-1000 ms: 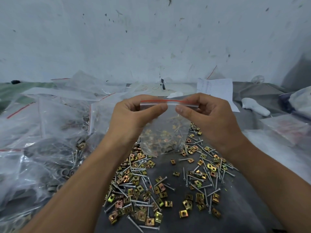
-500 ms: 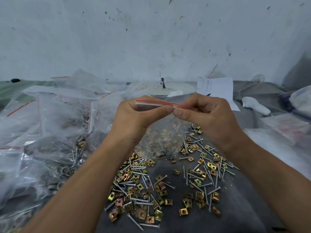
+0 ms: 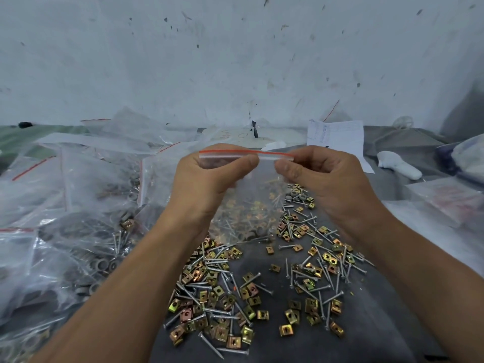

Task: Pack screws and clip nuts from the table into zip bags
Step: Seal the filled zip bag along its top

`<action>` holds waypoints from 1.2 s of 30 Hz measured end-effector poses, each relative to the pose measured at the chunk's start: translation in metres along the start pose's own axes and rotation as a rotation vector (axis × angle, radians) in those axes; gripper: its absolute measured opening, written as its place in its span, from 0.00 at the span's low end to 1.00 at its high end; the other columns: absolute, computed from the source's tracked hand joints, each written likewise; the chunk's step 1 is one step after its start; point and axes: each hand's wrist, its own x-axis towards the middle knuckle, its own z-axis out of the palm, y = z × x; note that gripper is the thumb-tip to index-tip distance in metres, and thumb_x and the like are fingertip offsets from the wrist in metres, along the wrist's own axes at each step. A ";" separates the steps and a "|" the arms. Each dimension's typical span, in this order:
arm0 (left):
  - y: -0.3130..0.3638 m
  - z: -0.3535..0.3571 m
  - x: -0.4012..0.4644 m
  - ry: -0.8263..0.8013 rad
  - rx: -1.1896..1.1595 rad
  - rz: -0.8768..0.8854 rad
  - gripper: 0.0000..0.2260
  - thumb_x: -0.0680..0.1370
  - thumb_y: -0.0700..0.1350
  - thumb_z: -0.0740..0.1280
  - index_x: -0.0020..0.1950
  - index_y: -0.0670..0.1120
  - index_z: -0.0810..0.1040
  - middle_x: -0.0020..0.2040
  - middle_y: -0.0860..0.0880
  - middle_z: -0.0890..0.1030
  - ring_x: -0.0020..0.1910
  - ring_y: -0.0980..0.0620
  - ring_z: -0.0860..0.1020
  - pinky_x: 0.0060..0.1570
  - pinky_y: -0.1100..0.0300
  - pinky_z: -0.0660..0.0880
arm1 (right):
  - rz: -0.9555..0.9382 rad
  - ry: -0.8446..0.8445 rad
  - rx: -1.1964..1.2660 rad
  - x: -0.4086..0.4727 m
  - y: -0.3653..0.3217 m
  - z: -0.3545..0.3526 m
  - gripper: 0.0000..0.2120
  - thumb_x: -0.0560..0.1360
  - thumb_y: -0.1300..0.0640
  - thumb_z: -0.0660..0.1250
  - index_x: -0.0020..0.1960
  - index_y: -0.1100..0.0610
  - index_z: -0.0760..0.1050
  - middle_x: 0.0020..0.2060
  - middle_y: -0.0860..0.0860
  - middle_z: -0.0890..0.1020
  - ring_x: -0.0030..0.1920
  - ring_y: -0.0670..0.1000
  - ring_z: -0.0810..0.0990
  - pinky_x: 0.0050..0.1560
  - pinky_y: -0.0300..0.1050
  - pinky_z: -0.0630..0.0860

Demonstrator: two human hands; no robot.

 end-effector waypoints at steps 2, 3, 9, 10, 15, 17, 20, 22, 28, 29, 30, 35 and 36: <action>0.000 0.000 0.000 -0.017 -0.008 -0.015 0.03 0.70 0.46 0.80 0.43 0.51 0.90 0.38 0.50 0.86 0.38 0.54 0.81 0.41 0.58 0.77 | -0.003 -0.003 -0.005 -0.001 0.001 0.000 0.11 0.70 0.55 0.78 0.50 0.59 0.85 0.46 0.59 0.87 0.45 0.51 0.84 0.55 0.50 0.82; -0.001 0.002 0.000 -0.028 -0.006 -0.023 0.04 0.70 0.46 0.80 0.43 0.51 0.90 0.38 0.51 0.86 0.37 0.54 0.81 0.39 0.59 0.77 | -0.004 -0.006 -0.003 -0.001 0.001 0.000 0.10 0.71 0.55 0.78 0.49 0.59 0.85 0.45 0.59 0.87 0.46 0.52 0.83 0.57 0.52 0.81; -0.006 0.005 -0.001 0.004 0.053 -0.004 0.05 0.71 0.45 0.82 0.44 0.49 0.90 0.39 0.49 0.88 0.37 0.54 0.83 0.36 0.64 0.77 | -0.034 -0.014 -0.022 -0.004 -0.004 0.005 0.05 0.75 0.60 0.76 0.47 0.62 0.83 0.43 0.65 0.83 0.44 0.57 0.80 0.55 0.62 0.79; -0.005 0.005 -0.001 0.004 0.034 0.001 0.05 0.71 0.44 0.82 0.44 0.48 0.90 0.40 0.48 0.88 0.37 0.54 0.83 0.37 0.64 0.77 | -0.038 -0.017 -0.038 -0.005 -0.005 0.005 0.05 0.75 0.60 0.76 0.48 0.61 0.83 0.43 0.64 0.84 0.43 0.58 0.81 0.55 0.61 0.80; -0.002 0.006 -0.004 -0.026 0.029 0.004 0.08 0.69 0.45 0.82 0.46 0.46 0.90 0.44 0.45 0.89 0.42 0.50 0.86 0.42 0.59 0.79 | -0.040 -0.027 -0.084 -0.008 -0.006 0.009 0.07 0.76 0.56 0.76 0.51 0.58 0.85 0.44 0.58 0.86 0.49 0.61 0.84 0.57 0.59 0.81; -0.001 0.005 -0.003 -0.015 0.052 -0.005 0.09 0.68 0.47 0.81 0.46 0.46 0.90 0.42 0.46 0.89 0.42 0.50 0.84 0.43 0.56 0.77 | -0.059 -0.018 -0.101 -0.008 -0.007 0.010 0.06 0.76 0.57 0.75 0.50 0.58 0.85 0.43 0.58 0.86 0.49 0.62 0.83 0.56 0.58 0.81; -0.002 0.002 -0.001 -0.018 0.059 -0.009 0.07 0.69 0.45 0.81 0.44 0.46 0.90 0.38 0.47 0.87 0.37 0.52 0.81 0.37 0.61 0.75 | -0.079 0.001 -0.105 -0.007 -0.008 0.011 0.04 0.75 0.59 0.76 0.48 0.58 0.85 0.41 0.57 0.85 0.46 0.61 0.82 0.53 0.58 0.80; -0.002 0.002 -0.001 -0.034 0.056 -0.011 0.05 0.70 0.44 0.81 0.45 0.46 0.90 0.38 0.47 0.87 0.37 0.52 0.81 0.36 0.62 0.75 | -0.094 -0.006 -0.100 -0.005 -0.008 0.010 0.03 0.74 0.60 0.77 0.47 0.59 0.85 0.40 0.57 0.86 0.45 0.60 0.83 0.52 0.55 0.81; 0.002 -0.001 -0.002 -0.080 0.055 -0.050 0.07 0.74 0.49 0.78 0.49 0.48 0.90 0.46 0.45 0.89 0.43 0.50 0.85 0.44 0.54 0.76 | -0.076 0.007 -0.078 -0.002 -0.005 0.005 0.09 0.70 0.52 0.78 0.48 0.54 0.87 0.42 0.52 0.88 0.45 0.51 0.86 0.52 0.47 0.82; 0.003 -0.001 -0.002 -0.075 0.049 -0.053 0.08 0.75 0.50 0.78 0.49 0.47 0.90 0.47 0.45 0.89 0.44 0.49 0.86 0.45 0.53 0.76 | -0.064 0.009 -0.071 -0.001 -0.004 0.004 0.10 0.70 0.50 0.77 0.48 0.54 0.87 0.42 0.53 0.88 0.45 0.52 0.86 0.54 0.47 0.82; 0.004 -0.001 -0.002 -0.068 0.038 -0.059 0.08 0.74 0.50 0.77 0.48 0.47 0.90 0.47 0.45 0.89 0.44 0.49 0.86 0.46 0.53 0.76 | -0.053 0.007 -0.062 -0.001 -0.003 0.003 0.11 0.70 0.49 0.76 0.49 0.54 0.87 0.43 0.53 0.88 0.47 0.54 0.86 0.55 0.48 0.82; 0.007 0.001 -0.003 -0.005 0.022 -0.070 0.11 0.68 0.50 0.79 0.46 0.46 0.91 0.44 0.43 0.89 0.46 0.46 0.88 0.51 0.50 0.77 | -0.024 -0.005 -0.091 0.002 -0.004 0.000 0.05 0.76 0.53 0.73 0.49 0.52 0.87 0.44 0.51 0.89 0.48 0.52 0.87 0.56 0.45 0.81; 0.008 0.000 -0.004 0.010 0.026 -0.069 0.11 0.68 0.50 0.79 0.46 0.45 0.91 0.44 0.42 0.89 0.47 0.44 0.88 0.53 0.48 0.79 | -0.019 0.002 -0.099 0.003 -0.005 -0.002 0.04 0.77 0.54 0.73 0.49 0.52 0.87 0.44 0.51 0.89 0.48 0.52 0.87 0.56 0.44 0.81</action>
